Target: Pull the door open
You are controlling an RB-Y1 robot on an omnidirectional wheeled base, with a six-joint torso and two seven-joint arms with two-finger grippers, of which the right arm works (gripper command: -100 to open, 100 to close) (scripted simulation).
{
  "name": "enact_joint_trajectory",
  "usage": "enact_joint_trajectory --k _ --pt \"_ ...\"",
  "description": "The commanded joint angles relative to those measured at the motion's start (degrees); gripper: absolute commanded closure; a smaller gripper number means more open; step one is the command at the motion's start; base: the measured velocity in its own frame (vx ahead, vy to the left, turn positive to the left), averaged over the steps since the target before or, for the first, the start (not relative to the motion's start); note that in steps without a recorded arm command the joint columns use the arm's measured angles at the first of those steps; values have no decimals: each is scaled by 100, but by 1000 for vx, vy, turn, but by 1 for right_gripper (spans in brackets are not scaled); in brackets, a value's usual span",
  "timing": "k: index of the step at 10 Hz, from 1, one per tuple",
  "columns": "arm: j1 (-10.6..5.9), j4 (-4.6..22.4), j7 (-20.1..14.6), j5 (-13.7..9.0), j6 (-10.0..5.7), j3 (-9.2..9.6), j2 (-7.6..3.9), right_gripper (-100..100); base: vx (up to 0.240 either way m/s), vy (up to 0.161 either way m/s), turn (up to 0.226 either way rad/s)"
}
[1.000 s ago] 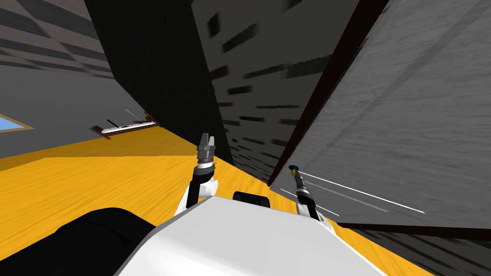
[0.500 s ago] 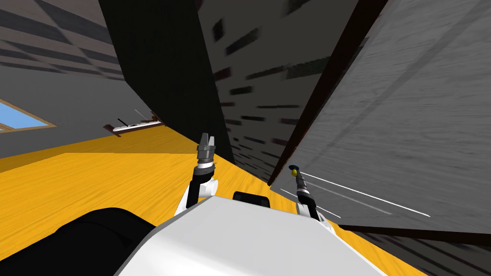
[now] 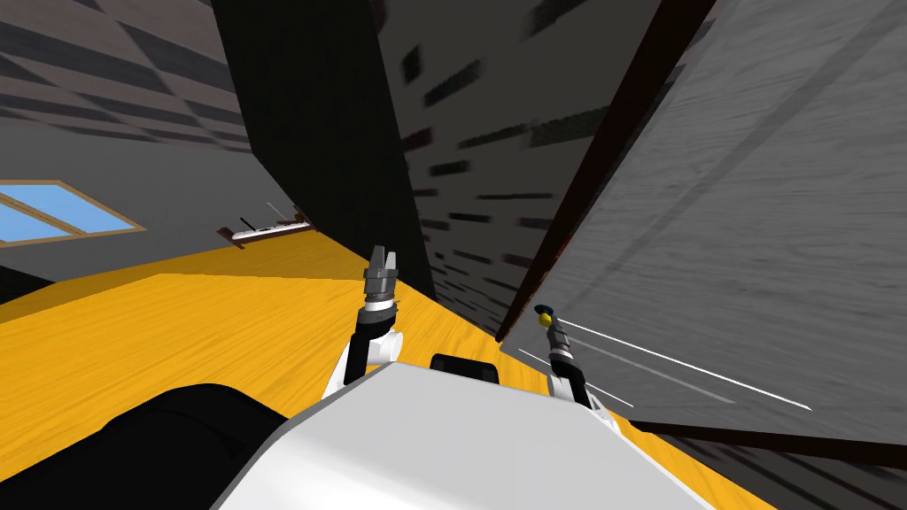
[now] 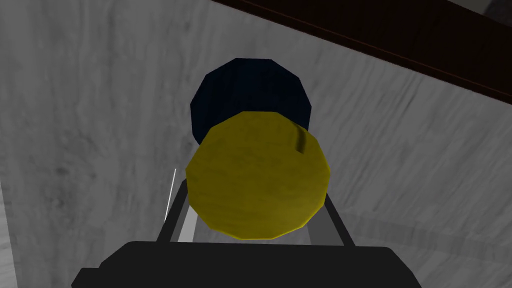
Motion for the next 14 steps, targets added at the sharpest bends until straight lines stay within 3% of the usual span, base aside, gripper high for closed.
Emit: enact_joint_trajectory --k 1,9,10,14 --pt "-42 26 -286 -131 -15 66 28 100 -73 -23 105" --pt "-76 71 -1331 -517 3 159 -5 100 -47 -17 67" --pt "-76 71 -1342 -517 3 159 -5 100 -45 -16 50" --pt "-102 105 -2020 -805 16 228 -31 100 -59 -18 88"
